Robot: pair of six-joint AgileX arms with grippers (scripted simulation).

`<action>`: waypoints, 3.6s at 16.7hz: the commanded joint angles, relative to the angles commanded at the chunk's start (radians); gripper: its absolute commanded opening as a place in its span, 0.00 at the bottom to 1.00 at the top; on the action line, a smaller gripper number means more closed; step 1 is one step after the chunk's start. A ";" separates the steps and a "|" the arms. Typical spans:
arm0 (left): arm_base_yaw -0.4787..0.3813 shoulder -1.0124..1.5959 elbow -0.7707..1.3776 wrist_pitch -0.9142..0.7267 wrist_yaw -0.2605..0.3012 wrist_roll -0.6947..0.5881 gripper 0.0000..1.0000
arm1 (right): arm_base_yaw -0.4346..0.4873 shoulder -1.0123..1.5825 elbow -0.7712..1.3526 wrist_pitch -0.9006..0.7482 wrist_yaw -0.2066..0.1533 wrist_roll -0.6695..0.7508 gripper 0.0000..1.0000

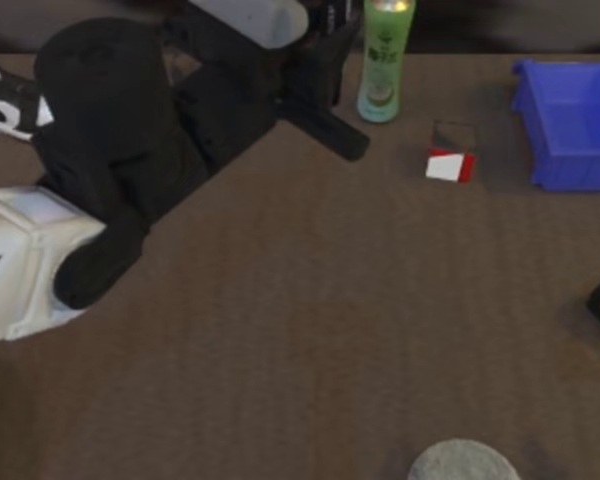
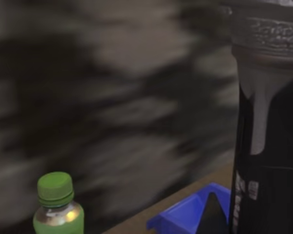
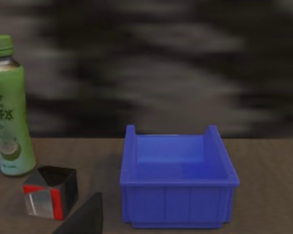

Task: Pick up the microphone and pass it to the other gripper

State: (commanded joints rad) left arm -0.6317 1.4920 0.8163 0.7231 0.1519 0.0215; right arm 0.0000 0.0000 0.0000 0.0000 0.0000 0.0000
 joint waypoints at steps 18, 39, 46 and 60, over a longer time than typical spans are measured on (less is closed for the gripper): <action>0.000 0.000 0.000 0.000 0.000 0.000 0.00 | 0.603 0.935 0.557 0.364 0.134 -0.019 1.00; 0.000 0.000 0.000 0.000 0.000 0.000 0.00 | 0.736 1.506 0.990 0.536 0.138 -0.024 1.00; 0.000 0.000 0.000 0.000 0.000 0.000 0.00 | 0.723 1.588 1.059 0.549 0.127 -0.024 1.00; 0.000 0.000 0.000 0.000 0.000 0.000 0.00 | 0.723 1.588 1.059 0.549 0.127 -0.024 0.00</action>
State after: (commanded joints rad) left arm -0.6317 1.4920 0.8163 0.7231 0.1519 0.0215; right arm 0.7233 1.5879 1.0587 0.5493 0.1266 -0.0240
